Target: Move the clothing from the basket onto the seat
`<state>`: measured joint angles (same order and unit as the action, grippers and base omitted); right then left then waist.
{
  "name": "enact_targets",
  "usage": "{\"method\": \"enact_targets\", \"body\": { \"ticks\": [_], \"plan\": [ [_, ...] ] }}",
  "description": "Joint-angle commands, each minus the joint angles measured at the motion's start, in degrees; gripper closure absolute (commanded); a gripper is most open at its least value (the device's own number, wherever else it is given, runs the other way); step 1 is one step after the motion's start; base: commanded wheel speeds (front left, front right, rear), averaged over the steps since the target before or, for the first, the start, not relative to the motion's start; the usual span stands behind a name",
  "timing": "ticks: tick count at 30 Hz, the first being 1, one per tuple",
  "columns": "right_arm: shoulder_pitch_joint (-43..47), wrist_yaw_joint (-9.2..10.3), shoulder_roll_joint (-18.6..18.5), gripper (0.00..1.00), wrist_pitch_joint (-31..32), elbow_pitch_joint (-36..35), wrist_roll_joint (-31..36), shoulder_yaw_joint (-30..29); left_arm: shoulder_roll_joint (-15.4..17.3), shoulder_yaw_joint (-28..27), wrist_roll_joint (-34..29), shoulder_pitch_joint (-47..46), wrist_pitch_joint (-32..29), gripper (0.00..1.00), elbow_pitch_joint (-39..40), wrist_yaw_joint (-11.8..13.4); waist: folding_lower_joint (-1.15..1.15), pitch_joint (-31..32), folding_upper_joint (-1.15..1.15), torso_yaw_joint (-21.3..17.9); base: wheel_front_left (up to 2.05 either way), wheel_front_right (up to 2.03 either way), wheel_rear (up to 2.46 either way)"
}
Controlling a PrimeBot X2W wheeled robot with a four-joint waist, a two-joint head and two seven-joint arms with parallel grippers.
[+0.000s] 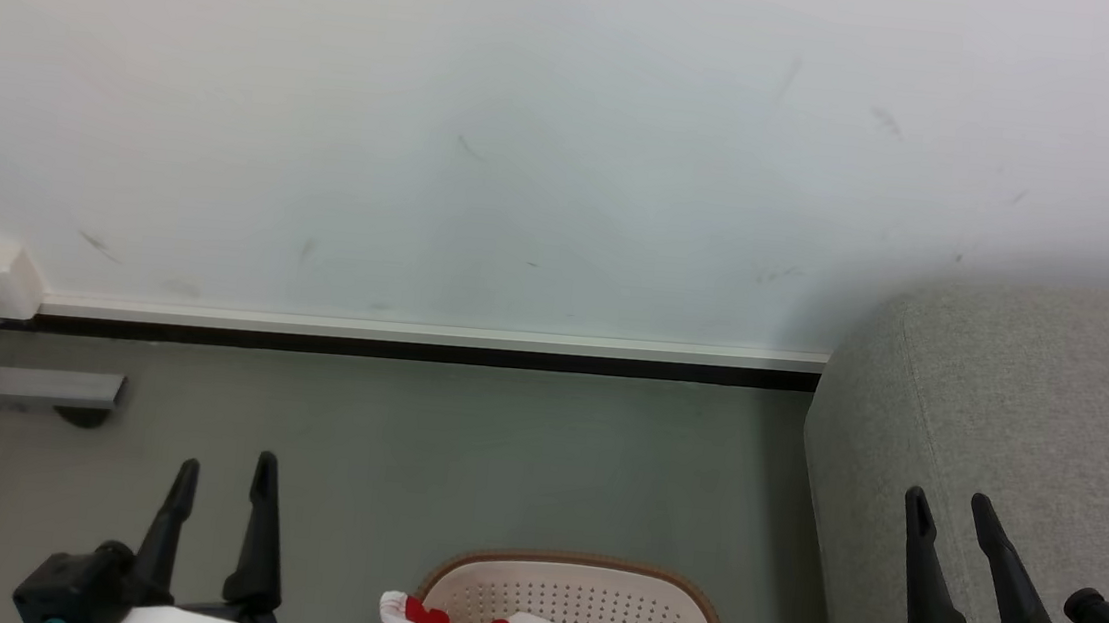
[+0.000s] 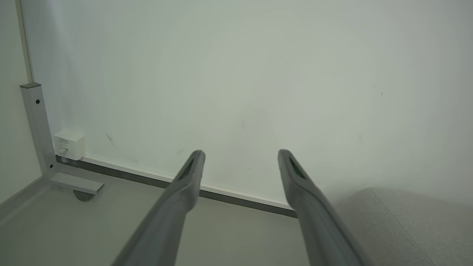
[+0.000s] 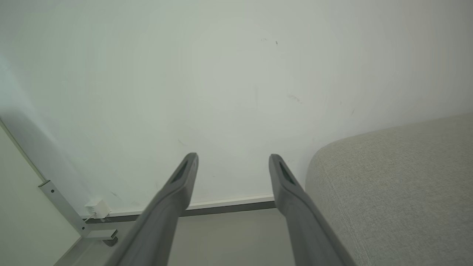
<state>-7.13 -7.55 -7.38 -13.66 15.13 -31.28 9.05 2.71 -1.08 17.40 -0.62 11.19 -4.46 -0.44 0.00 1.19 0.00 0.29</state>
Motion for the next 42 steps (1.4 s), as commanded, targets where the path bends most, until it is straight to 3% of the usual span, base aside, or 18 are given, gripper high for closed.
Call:
{"method": "enact_targets", "body": {
  "ticks": [1,33,42],
  "plan": [
    [-1.23,0.09,-0.17,0.00,-0.30,0.04,1.26,-0.07,0.48,0.04,-1.76,0.53,0.49,0.00,0.57,0.26,0.00,0.02,0.00,-0.01,0.00,0.00,0.00],
    [-1.78,0.12,1.33,0.00,-1.54,2.34,14.50,0.32,0.59,0.55,-16.63,1.38,4.01,0.00,0.93,1.08,0.00,0.51,0.00,-0.23,0.00,0.00,0.00],
    [-1.86,0.12,0.92,0.00,-1.58,2.63,14.36,0.87,0.55,0.55,-16.36,1.32,3.99,0.00,0.58,0.84,0.00,0.62,0.00,-0.43,0.00,0.00,0.00]
  ]
}}
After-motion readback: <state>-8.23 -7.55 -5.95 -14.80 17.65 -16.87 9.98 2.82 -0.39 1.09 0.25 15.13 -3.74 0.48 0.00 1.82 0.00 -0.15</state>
